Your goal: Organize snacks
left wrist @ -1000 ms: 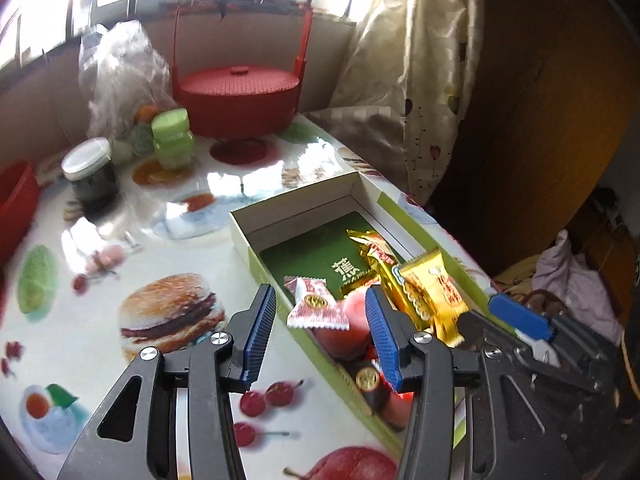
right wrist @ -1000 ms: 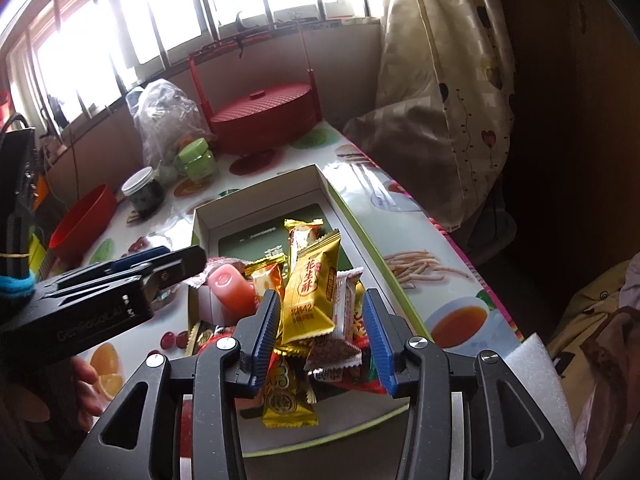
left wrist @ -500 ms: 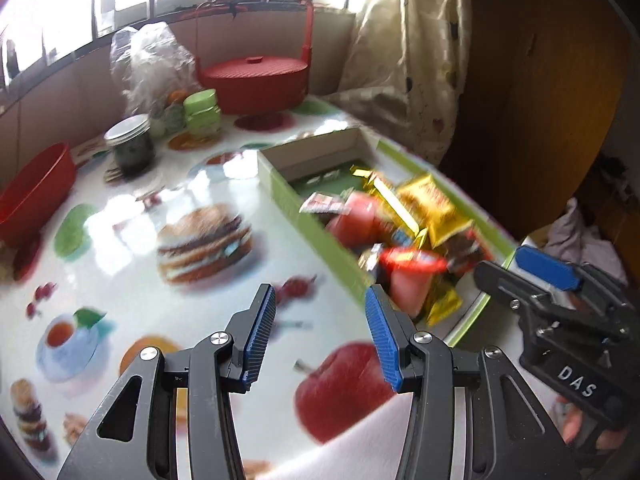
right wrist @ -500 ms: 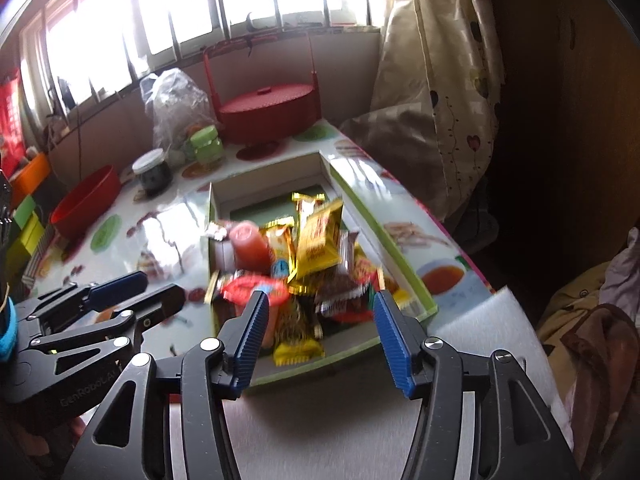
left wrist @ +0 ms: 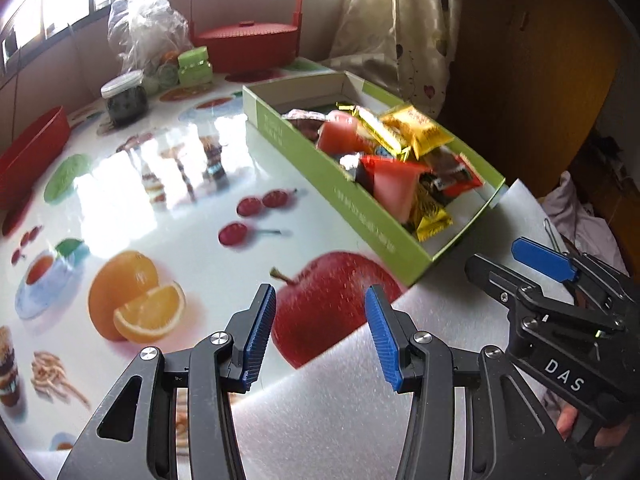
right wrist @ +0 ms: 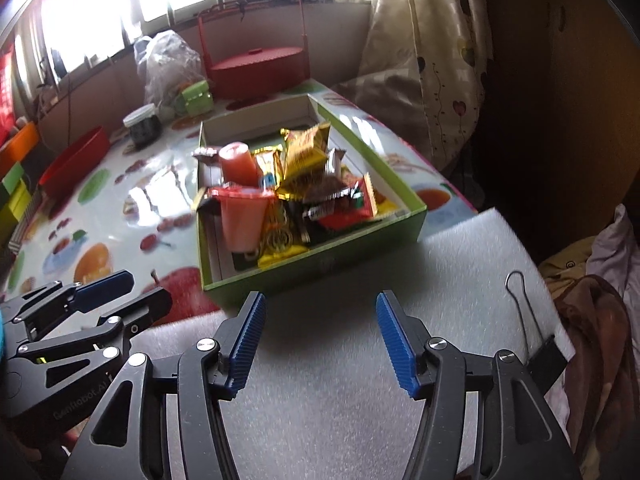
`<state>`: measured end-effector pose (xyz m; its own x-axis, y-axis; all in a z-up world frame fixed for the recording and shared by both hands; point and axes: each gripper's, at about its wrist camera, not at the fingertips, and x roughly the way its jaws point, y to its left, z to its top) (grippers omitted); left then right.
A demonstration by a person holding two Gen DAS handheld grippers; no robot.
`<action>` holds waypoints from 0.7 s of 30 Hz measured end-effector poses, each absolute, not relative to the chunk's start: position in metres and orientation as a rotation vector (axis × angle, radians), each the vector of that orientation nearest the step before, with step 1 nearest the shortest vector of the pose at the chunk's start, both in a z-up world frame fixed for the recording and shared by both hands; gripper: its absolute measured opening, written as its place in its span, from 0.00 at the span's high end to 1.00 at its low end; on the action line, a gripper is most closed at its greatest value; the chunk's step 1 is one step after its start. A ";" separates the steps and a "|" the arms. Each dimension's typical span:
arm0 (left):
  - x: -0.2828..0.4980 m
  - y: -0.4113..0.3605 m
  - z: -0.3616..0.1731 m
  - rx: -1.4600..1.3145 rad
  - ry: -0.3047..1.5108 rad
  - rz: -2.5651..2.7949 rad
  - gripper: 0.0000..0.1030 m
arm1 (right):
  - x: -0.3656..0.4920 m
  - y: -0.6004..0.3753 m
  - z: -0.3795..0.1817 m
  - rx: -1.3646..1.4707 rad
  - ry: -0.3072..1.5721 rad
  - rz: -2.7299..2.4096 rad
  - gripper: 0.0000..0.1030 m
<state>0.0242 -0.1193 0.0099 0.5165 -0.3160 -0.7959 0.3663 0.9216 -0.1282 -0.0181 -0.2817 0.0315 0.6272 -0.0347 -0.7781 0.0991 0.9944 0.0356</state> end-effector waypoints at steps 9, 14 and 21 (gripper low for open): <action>0.017 -0.121 0.005 0.046 0.934 -0.397 0.53 | -0.023 -0.281 0.017 0.053 0.907 -0.101 0.43; 0.016 -0.120 0.005 0.034 0.927 -0.390 0.53 | -0.024 -0.279 0.015 0.041 0.887 -0.114 0.42; 0.015 -0.123 0.005 0.048 0.918 -0.382 0.53 | -0.026 -0.279 0.014 0.047 0.871 -0.118 0.42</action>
<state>0.0152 -0.1226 0.0048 0.5448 -0.3017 -0.7824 0.3423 0.9318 -0.1210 -0.0262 -0.2789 0.0141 0.6381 -0.0838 -0.7653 0.1221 0.9925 -0.0068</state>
